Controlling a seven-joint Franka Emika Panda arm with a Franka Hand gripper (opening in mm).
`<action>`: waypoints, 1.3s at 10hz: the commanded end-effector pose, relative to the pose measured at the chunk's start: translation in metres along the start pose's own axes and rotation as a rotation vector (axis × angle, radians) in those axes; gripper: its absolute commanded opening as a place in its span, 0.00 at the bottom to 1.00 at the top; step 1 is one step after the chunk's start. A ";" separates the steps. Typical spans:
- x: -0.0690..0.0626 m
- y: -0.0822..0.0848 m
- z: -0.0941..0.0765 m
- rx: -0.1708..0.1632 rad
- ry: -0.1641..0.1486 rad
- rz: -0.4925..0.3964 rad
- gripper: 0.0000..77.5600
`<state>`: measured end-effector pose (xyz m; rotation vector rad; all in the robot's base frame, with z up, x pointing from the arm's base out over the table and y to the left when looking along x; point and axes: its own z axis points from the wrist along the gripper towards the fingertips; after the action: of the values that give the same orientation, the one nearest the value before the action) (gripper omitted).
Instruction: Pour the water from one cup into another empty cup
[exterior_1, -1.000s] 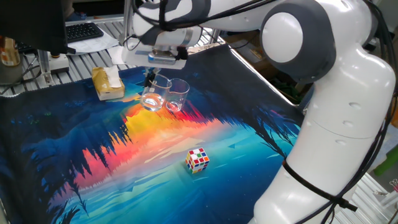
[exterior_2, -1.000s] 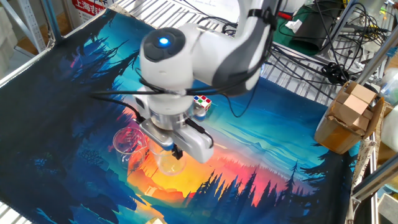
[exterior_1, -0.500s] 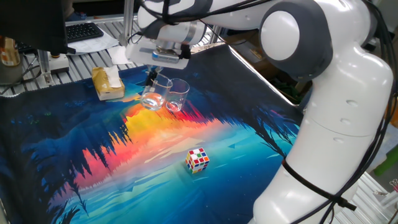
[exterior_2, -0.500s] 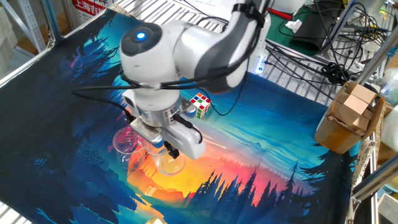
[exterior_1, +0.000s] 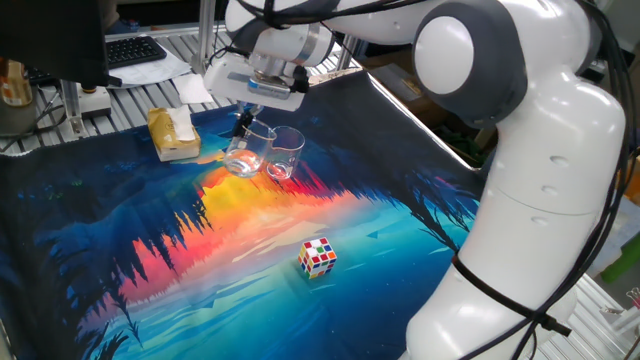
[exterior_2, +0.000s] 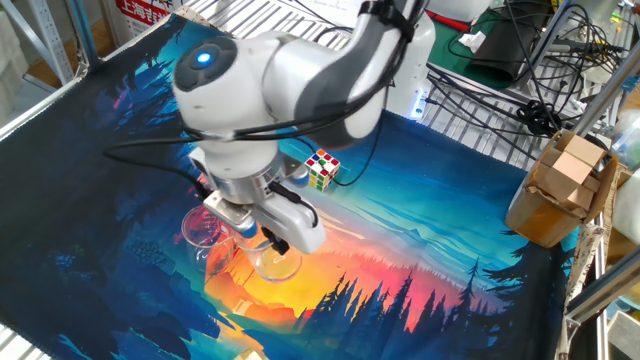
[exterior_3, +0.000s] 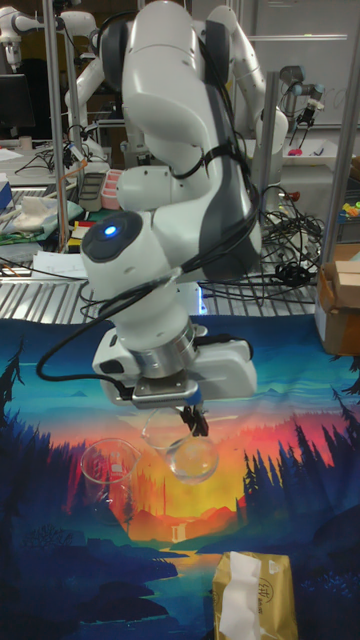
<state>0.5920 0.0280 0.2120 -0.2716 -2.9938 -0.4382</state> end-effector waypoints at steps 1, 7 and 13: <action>-0.005 -0.004 -0.006 -0.053 0.016 0.003 0.02; -0.006 -0.008 -0.007 -0.136 0.056 0.024 0.02; -0.010 -0.021 -0.010 -0.145 0.071 -0.008 0.02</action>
<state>0.5971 0.0086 0.2133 -0.2646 -2.8968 -0.6463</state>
